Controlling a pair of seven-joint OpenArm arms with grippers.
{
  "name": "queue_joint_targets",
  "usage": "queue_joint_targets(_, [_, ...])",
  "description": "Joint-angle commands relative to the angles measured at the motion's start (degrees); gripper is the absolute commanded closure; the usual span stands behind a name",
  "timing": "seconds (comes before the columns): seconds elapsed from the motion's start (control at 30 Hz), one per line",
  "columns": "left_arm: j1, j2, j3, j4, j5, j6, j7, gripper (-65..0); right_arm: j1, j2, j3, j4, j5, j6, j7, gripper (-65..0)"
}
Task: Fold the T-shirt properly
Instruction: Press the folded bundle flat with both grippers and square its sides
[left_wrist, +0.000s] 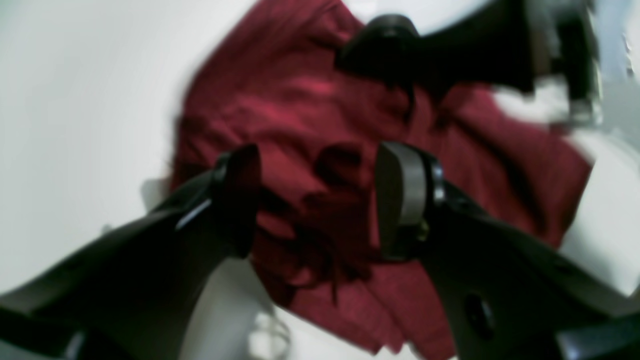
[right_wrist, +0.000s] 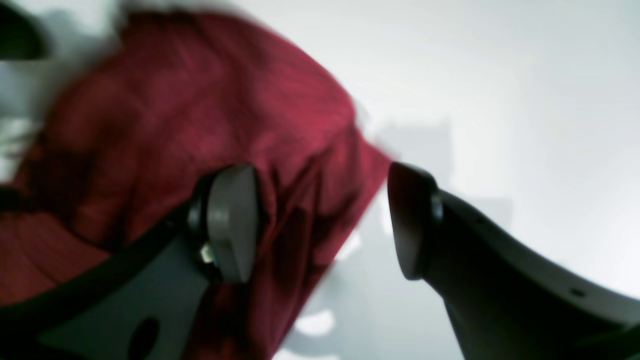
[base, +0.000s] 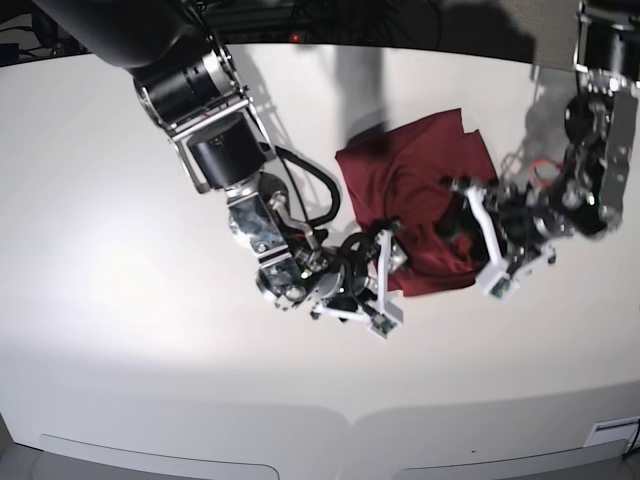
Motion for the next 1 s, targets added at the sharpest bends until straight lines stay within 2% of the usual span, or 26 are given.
queue_joint_targets(0.0, [0.9,-0.6,-0.5,0.8,1.9,-0.1,-2.7,-35.0,1.7,-0.7,0.0,0.0,0.6,0.4,1.5,-39.6])
queue_joint_targets(0.17, [5.8,2.3,-0.5,-1.5,13.9,1.1,-9.3,-35.0,0.0,-0.4,0.0,-0.5,0.1,0.4,1.3,-39.6])
queue_joint_targets(0.27, [5.4,3.7,-0.5,-3.9,17.0,1.1,-10.9,-35.0,-1.3,-0.3,0.0,-0.5,0.0,0.4,0.5,-39.6])
queue_joint_targets(0.4, [4.2,3.9,-0.5,-4.8,17.5,1.0,-10.8,-35.0,-2.7,1.1,0.0,-0.3,0.1,0.4,-1.6,-39.6])
queue_joint_targets(0.53, [3.0,3.7,-0.5,-4.8,17.5,0.7,-10.9,-35.0,-4.0,4.3,0.0,1.0,0.7,0.4,-2.4,-39.6])
queue_joint_targets(0.63, [1.9,3.6,-0.5,-4.8,17.5,-1.9,-10.8,-35.0,-4.4,6.9,0.0,2.3,3.6,0.4,-3.8,-39.6])
queue_joint_targets(0.7, [1.1,3.6,-0.5,-4.8,17.4,-2.3,-10.8,-35.0,-4.4,8.1,0.0,3.2,5.1,0.4,-4.2,-39.6])
queue_joint_targets(0.83, [0.9,3.6,-0.5,-4.8,16.7,-2.3,-10.9,-35.0,-4.1,8.5,0.0,5.0,5.0,0.4,-4.0,-39.6])
queue_joint_targets(0.97, [-0.6,3.4,-0.5,-4.8,16.9,-2.3,-10.8,-35.0,-2.6,7.8,0.0,6.8,5.0,0.4,-1.3,-39.6])
